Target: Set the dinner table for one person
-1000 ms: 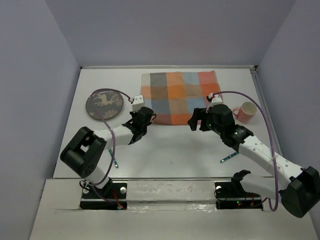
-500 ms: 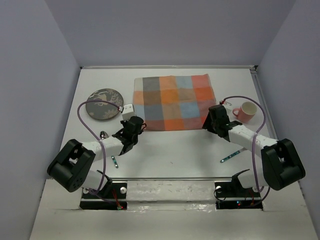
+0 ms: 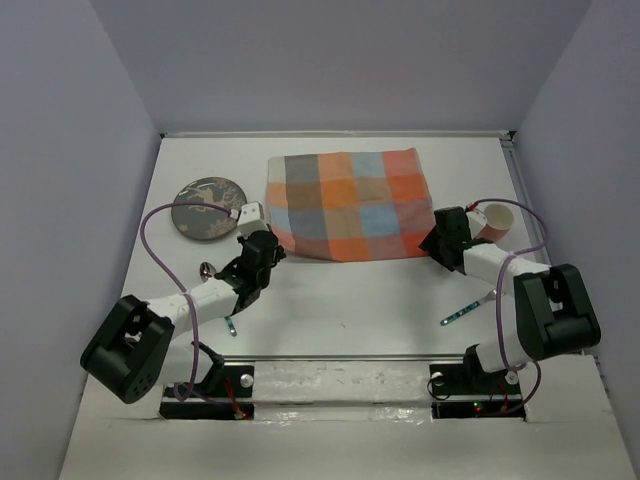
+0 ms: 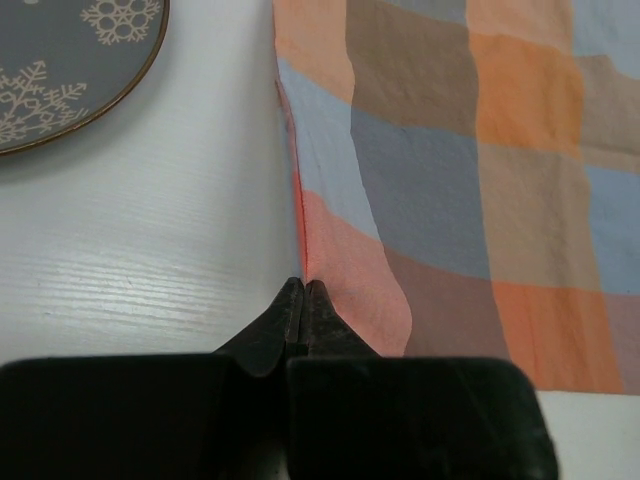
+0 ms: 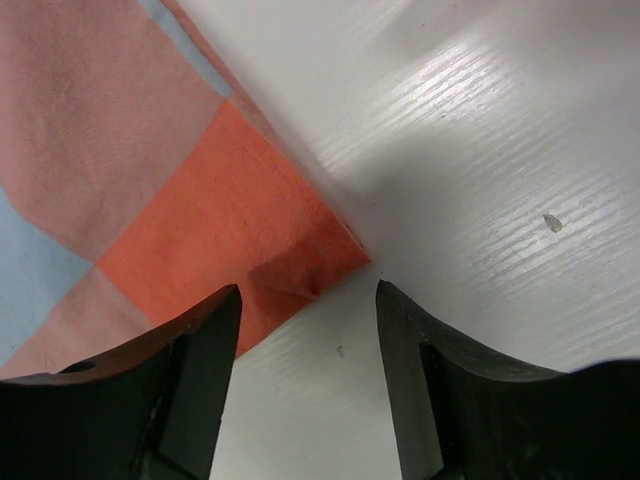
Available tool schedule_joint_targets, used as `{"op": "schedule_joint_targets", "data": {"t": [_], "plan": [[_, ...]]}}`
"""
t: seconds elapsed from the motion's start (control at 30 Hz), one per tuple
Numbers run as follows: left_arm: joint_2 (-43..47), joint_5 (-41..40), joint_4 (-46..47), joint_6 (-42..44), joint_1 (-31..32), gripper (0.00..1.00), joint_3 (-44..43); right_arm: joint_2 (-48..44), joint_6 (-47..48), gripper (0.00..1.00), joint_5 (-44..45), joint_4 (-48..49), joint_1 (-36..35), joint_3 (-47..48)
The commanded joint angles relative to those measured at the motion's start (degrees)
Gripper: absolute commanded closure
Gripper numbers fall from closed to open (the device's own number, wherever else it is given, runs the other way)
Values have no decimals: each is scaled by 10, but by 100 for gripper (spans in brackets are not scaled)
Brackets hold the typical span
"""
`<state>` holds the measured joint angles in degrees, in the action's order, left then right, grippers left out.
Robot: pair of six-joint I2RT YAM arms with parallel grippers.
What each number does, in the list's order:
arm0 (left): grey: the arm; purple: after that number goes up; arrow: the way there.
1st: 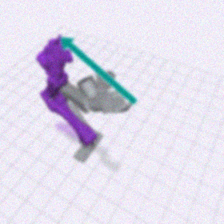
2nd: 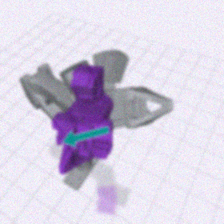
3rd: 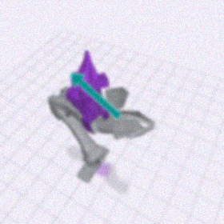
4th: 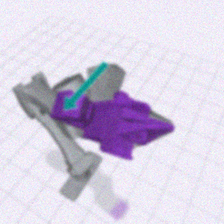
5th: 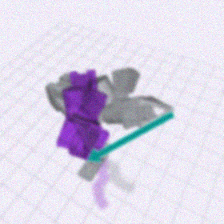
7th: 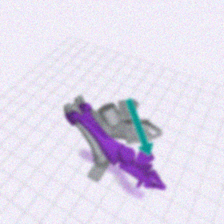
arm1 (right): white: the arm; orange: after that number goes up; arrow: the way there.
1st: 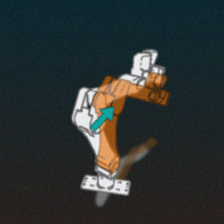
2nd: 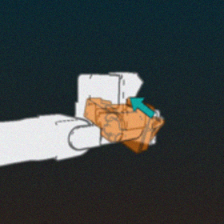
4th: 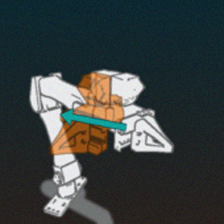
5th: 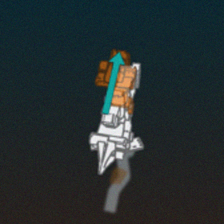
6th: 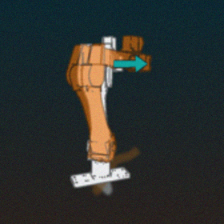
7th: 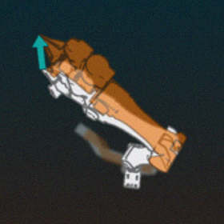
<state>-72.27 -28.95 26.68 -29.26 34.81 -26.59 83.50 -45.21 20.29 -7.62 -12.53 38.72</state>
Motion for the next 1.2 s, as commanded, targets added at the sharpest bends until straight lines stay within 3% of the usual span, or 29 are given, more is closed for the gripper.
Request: {"op": "schedule_joint_targets", "data": {"t": [0.0,0.33,0.47,0.6,0.73,0.83,1.0,1.17], "plan": [[15,-6,34,11,-4,100,15,8,-14,41,14,29,5,0],[21,-5,37,13,-11,100,18,57,-10,72,16,67,16,15],[29,-2,36,12,-12,100,9,65,11,100,15,93,16,27],[78,2,-4,18,-14,100,-15,25,44,100,16,108,16,22],[190,13,-41,10,-15,100,-54,-157,101,100,4,96,16,4],[251,41,-58,-12,-15,100,-89,-290,141,100,-15,23,16,32],[325,58,-91,-10,-17,100,-169,-423,183,100,-49,-76,16,123],[338,85,-102,4,-18,100,-252,-449,191,100,-110,-136,16,220]]}}
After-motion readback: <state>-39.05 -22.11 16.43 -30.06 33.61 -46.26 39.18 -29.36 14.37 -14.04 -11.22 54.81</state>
